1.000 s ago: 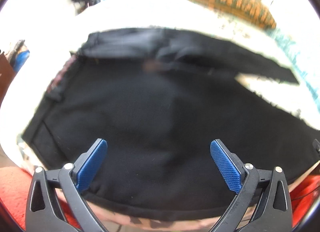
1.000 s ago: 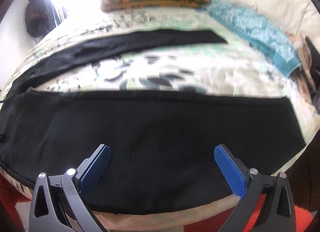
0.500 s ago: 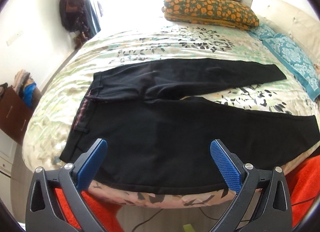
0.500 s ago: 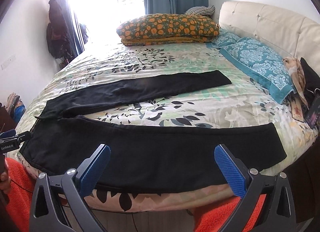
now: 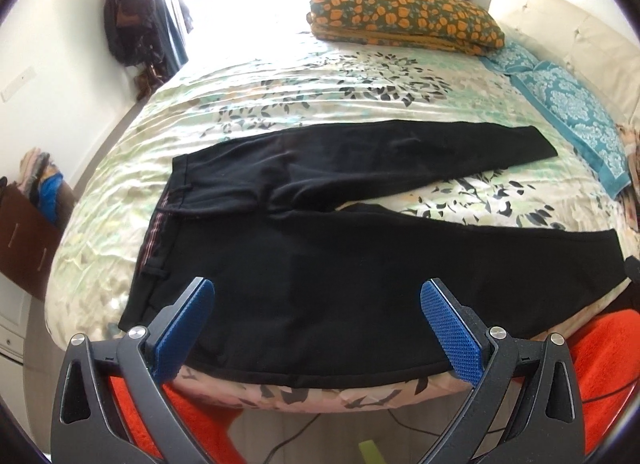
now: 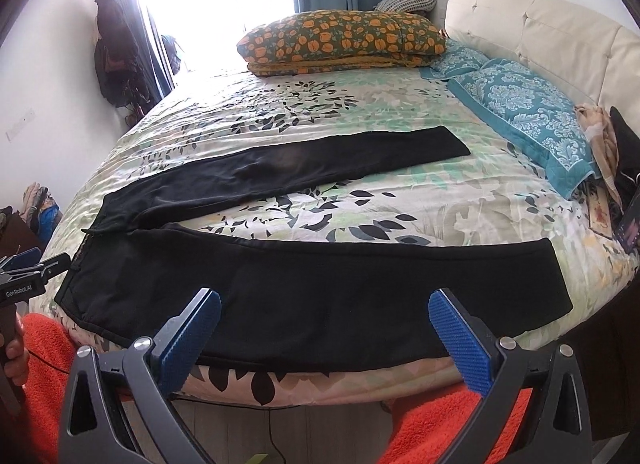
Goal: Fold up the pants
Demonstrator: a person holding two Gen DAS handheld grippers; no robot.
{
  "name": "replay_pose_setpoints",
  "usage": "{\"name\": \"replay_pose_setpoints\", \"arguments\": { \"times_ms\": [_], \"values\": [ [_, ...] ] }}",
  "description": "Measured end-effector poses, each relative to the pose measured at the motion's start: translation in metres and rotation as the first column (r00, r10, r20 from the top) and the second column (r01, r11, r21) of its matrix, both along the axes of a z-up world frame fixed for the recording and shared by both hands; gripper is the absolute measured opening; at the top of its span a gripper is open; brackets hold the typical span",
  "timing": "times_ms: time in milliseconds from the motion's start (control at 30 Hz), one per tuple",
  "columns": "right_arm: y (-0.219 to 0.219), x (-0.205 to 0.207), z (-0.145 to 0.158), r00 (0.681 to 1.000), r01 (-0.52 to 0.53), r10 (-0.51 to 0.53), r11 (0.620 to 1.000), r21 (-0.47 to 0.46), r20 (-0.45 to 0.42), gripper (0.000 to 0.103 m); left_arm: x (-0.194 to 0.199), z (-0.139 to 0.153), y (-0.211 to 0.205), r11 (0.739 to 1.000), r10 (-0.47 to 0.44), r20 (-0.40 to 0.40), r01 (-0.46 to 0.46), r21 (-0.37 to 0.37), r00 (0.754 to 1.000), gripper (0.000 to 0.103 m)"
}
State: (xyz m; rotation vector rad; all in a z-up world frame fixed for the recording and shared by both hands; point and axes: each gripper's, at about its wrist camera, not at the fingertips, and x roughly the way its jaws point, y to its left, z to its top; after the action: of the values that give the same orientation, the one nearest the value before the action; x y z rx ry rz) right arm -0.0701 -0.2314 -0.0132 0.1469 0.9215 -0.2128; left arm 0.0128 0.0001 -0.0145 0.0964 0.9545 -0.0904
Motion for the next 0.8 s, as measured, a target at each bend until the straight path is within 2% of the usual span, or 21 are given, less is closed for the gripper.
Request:
{"name": "replay_pose_setpoints", "arguments": {
  "times_ms": [167, 267, 333, 500, 633, 733, 800],
  "values": [
    [-0.02, 0.037, 0.006, 1.0, -0.015, 0.015, 0.999, -0.038, 0.0, 0.103, 0.036, 0.014, -0.009, 1.0, 0.015, 0.042, -0.014, -0.018, 0.999, 0.102],
    [-0.043, 0.073, 0.006, 0.999, -0.034, 0.033, 0.999, -0.017, -0.003, 0.103, 0.063, 0.009, -0.015, 0.999, 0.031, 0.025, -0.03, -0.032, 0.999, 0.102],
    [-0.069, 0.104, -0.003, 0.999, -0.042, 0.041, 0.998, -0.041, -0.033, 0.103, 0.077, 0.002, -0.018, 0.999, 0.041, 0.016, -0.041, -0.027, 0.999, 0.102],
    [-0.175, 0.188, -0.045, 0.991, 0.001, -0.006, 0.999, -0.039, -0.131, 0.103, 0.095, -0.016, -0.016, 0.997, 0.071, 0.013, -0.071, 0.015, 0.997, 0.102],
    [-0.27, 0.267, -0.08, 0.982, 0.064, -0.067, 0.998, -0.018, -0.175, 0.103, 0.108, -0.031, -0.012, 0.993, 0.115, -0.012, -0.115, 0.032, 0.993, 0.102],
    [-0.331, 0.33, -0.117, 0.958, 0.119, -0.112, 0.993, 0.009, -0.265, 0.102, 0.117, -0.041, -0.01, 0.989, 0.144, -0.032, -0.143, 0.041, 0.989, 0.102],
    [-0.354, 0.362, -0.137, 0.943, 0.15, -0.137, 0.989, 0.019, -0.303, 0.098, 0.12, -0.048, -0.011, 0.987, 0.15, -0.04, -0.147, 0.062, 0.988, 0.102]
  ]
}}
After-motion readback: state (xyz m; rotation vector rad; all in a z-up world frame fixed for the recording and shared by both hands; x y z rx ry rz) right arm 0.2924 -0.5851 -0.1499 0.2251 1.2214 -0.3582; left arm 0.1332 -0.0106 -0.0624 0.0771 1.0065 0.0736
